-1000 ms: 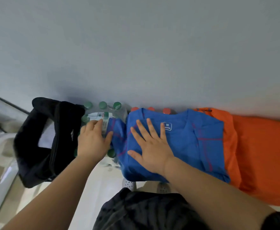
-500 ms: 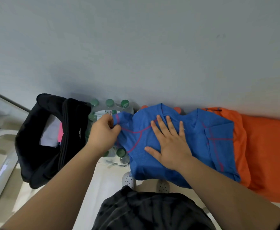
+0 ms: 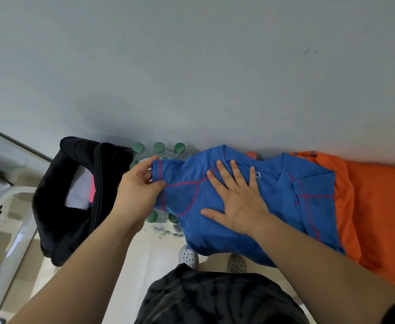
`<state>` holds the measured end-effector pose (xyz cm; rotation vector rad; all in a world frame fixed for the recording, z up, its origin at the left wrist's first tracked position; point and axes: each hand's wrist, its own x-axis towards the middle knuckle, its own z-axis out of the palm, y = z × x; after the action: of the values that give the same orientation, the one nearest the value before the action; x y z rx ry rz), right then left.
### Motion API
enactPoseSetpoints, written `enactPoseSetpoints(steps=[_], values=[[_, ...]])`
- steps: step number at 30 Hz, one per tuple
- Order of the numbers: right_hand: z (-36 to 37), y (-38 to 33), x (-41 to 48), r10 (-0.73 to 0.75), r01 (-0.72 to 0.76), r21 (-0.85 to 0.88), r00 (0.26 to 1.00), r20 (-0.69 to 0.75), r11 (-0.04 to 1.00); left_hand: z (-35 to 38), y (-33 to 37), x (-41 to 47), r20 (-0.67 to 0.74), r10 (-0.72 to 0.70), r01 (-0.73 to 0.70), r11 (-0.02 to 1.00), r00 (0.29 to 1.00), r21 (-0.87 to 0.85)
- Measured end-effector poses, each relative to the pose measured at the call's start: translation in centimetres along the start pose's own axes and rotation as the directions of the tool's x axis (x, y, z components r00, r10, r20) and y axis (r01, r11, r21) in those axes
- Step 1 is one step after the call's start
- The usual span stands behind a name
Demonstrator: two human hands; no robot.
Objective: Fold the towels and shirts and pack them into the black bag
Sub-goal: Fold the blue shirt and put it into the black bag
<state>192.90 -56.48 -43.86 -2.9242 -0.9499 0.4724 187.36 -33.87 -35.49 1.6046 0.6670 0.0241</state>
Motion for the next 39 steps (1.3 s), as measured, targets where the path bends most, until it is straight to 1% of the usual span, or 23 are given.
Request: enactPoseSetpoints(steps=[2,4,6,7,8,9,11,12,14,15,17,18,19,20,22,23,25,28,30,33,35,37,39], values=[[-0.1,0.2,0.2,-0.019,0.018,0.040,1.000,0.011,0.999,1.7,1.0,-1.2,0.002,0.050,-0.050,0.999,0.999,0.016],[-0.5,0.8,0.3,-0.061,0.060,0.155,0.998,0.001,0.986,4.0,1.6,-1.9,0.006,0.076,-0.076,0.996,0.997,0.049],[-1.2,1.8,-0.2,-0.091,0.100,0.267,0.995,-0.043,0.958,6.4,1.7,-2.1,-0.004,0.085,-0.085,0.992,0.996,0.090],[-1.4,2.5,-0.7,-0.089,0.105,0.267,0.993,-0.073,0.958,7.7,1.6,-2.1,-0.010,0.094,-0.092,0.989,0.996,0.113],[-1.5,3.1,-1.3,-0.071,0.094,0.237,0.992,-0.100,0.967,8.9,1.6,-2.2,-0.009,0.094,-0.093,0.988,0.995,0.126],[-1.5,3.7,-2.1,-0.041,0.065,0.196,0.992,-0.122,0.978,10.1,1.5,-2.1,-0.003,0.060,-0.059,0.991,0.998,0.123],[-1.3,4.9,-3.7,0.039,-0.018,0.122,0.985,-0.165,0.992,12.2,1.0,-2.1,0.074,-0.077,0.073,0.996,0.994,0.056],[-1.2,5.5,-4.6,0.080,-0.062,0.100,0.979,-0.187,0.993,13.2,0.8,-2.3,0.131,-0.136,0.129,0.990,0.982,0.065],[-0.9,7.0,-6.0,0.159,-0.140,0.098,0.963,-0.218,0.985,14.5,0.7,-2.6,0.200,-0.206,0.176,0.972,0.958,0.154],[-0.8,7.9,-6.5,0.191,-0.168,0.112,0.954,-0.233,0.979,14.8,0.8,-2.6,0.202,-0.211,0.182,0.971,0.956,0.153],[-0.7,9.8,-7.2,0.240,-0.205,0.149,0.928,-0.284,0.967,14.3,1.4,-2.2,0.178,-0.187,0.172,0.981,0.966,0.091],[-0.9,10.9,-7.3,0.262,-0.218,0.167,0.910,-0.323,0.962,13.6,1.6,-1.6,0.137,-0.148,0.134,0.985,0.979,0.107],[-1.2,12.1,-7.3,0.285,-0.234,0.177,0.888,-0.361,0.956,12.9,1.7,-0.8,0.085,-0.080,0.064,0.981,0.993,0.185],[-1.8,13.3,-7.3,0.313,-0.261,0.181,0.868,-0.386,0.948,12.0,1.9,0.2,0.043,0.008,-0.021,0.950,0.999,0.311],[-3.1,15.6,-7.1,0.366,-0.319,0.184,0.851,-0.378,0.930,10.7,2.3,2.0,0.046,0.142,-0.143,0.821,0.989,0.553],[-3.9,16.7,-7.0,0.372,-0.328,0.180,0.861,-0.347,0.927,10.3,2.4,2.9,0.077,0.149,-0.163,0.753,0.986,0.637],[-5.2,18.6,-6.8,0.350,-0.319,0.161,0.904,-0.245,0.934,10.0,2.7,4.7,0.165,0.089,-0.184,0.635,0.982,0.750],[-6.2,20.3,-6.2,0.327,-0.316,0.140,0.942,-0.070,0.938,10.4,3.0,6.5,0.280,-0.046,-0.207,0.563,0.959,0.801],[-6.4,20.7,-5.8,0.311,-0.306,0.141,0.950,-0.014,0.942,10.7,3.0,7.4,0.306,-0.062,-0.235,0.505,0.950,0.831],[-6.4,20.6,-5.2,0.284,-0.281,0.113,0.959,-0.011,0.953,11.0,3.0,8.1,0.326,-0.022,-0.290,0.402,0.945,0.869],[-6.3,20.6,-4.8,0.278,-0.273,0.140,0.960,-0.015,0.952,11.0,3.0,8.2,0.358,-0.022,-0.331,0.332,0.933,0.883],[-6.2,20.7,-4.7,0.275,-0.269,0.178,0.961,-0.010,0.947,11.0,2.9,8.2,0.399,-0.033,-0.373,0.288,0.917,0.882],[-6.2,20.7,-4.8,0.266,-0.263,0.193,0.964,0.011,0.945,11.0,2.7,8.3,0.439,-0.025,-0.417,0.268,0.898,0.869]])
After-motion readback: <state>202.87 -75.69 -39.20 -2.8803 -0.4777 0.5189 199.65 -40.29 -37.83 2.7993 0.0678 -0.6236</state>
